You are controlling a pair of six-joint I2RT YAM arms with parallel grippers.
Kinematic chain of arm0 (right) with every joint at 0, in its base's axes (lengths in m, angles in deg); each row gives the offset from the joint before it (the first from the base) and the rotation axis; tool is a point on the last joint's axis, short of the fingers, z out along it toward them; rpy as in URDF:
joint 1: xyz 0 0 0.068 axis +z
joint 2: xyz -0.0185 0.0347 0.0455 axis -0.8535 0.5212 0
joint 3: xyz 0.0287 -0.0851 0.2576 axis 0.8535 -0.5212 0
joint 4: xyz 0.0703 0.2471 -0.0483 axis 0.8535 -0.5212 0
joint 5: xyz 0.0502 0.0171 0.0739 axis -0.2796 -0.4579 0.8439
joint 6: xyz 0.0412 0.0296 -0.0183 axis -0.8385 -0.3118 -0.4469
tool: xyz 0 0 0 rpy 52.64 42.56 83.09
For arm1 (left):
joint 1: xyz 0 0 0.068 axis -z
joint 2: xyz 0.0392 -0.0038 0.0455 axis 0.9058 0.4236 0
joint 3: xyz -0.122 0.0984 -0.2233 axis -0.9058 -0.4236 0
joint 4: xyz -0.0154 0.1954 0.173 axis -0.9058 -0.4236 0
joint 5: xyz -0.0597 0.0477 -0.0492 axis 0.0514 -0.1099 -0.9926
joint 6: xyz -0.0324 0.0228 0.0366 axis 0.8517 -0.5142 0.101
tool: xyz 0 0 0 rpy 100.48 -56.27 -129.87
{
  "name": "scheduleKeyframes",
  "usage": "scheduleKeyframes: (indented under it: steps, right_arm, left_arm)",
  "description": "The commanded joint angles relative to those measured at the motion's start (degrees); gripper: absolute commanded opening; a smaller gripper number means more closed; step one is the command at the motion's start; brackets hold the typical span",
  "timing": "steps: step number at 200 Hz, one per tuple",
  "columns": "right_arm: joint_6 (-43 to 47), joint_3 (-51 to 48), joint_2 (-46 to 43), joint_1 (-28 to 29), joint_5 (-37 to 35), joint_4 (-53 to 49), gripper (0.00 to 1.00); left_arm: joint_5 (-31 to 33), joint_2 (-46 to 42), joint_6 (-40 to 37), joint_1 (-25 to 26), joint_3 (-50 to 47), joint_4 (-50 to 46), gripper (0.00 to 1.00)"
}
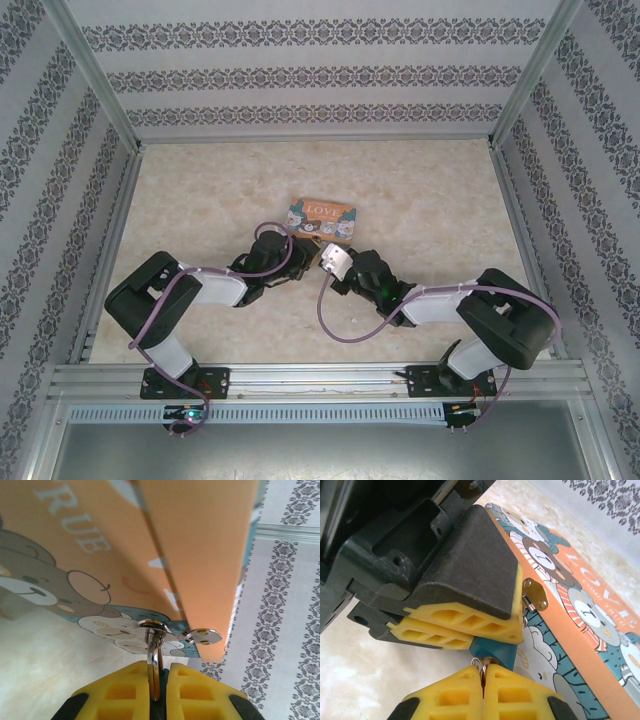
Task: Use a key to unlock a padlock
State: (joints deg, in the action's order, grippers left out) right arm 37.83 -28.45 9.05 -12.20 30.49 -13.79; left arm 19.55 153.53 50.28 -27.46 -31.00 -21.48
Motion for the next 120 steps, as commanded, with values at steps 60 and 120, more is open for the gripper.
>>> scheduleKeyframes:
  steps: [60, 120]
  right_arm:
    - [-7.4, -4.8, 2.3, 0.6, 0.4, 9.8, 0.00]
    - [-15.8, -9.3, -0.8, -0.2, 0.7, 9.7, 0.00]
  left_arm:
    - [2.5, -2.6, -4.5, 1.6, -3.5, 2.5, 0.33]
    - [6.0, -12.5, -12.8, 0.6, -3.1, -10.0, 0.42]
